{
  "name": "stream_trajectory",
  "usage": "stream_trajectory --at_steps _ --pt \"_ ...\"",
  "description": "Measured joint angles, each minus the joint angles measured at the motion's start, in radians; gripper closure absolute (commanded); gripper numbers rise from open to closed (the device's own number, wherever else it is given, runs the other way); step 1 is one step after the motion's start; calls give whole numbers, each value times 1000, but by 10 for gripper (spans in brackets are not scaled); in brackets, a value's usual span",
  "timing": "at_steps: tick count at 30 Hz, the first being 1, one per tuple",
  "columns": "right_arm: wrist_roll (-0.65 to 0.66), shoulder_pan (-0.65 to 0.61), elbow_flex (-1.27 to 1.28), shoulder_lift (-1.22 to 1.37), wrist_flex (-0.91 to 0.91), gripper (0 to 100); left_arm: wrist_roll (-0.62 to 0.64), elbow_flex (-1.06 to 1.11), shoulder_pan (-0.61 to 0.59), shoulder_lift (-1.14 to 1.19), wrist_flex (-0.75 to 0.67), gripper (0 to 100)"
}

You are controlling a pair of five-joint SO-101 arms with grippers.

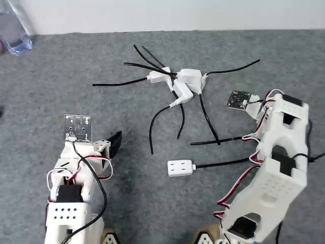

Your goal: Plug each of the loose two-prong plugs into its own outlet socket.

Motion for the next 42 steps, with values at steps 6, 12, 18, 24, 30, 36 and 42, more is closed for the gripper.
stream_trajectory --at_steps 6,12,18,24,30,36,42 --pt "-2 2 -2 -127 104 739 0 0 0 0 0 695" --pt "-2 2 14 -252 250 739 0 0 0 0 0 695" --pt "-29 2 155 -270 278 768 0 8 0 0 0 695" --pt "-333 -11 229 -350 282 801 0 8 0 0 0 695" --pt "-1008 -23 321 -381 109 805 0 8 0 0 0 695" --pt "-1608 -57 439 -381 -63 805 0 8 0 0 0 695" --pt "-1855 -106 494 -381 -229 805 0 8 0 0 0 695"
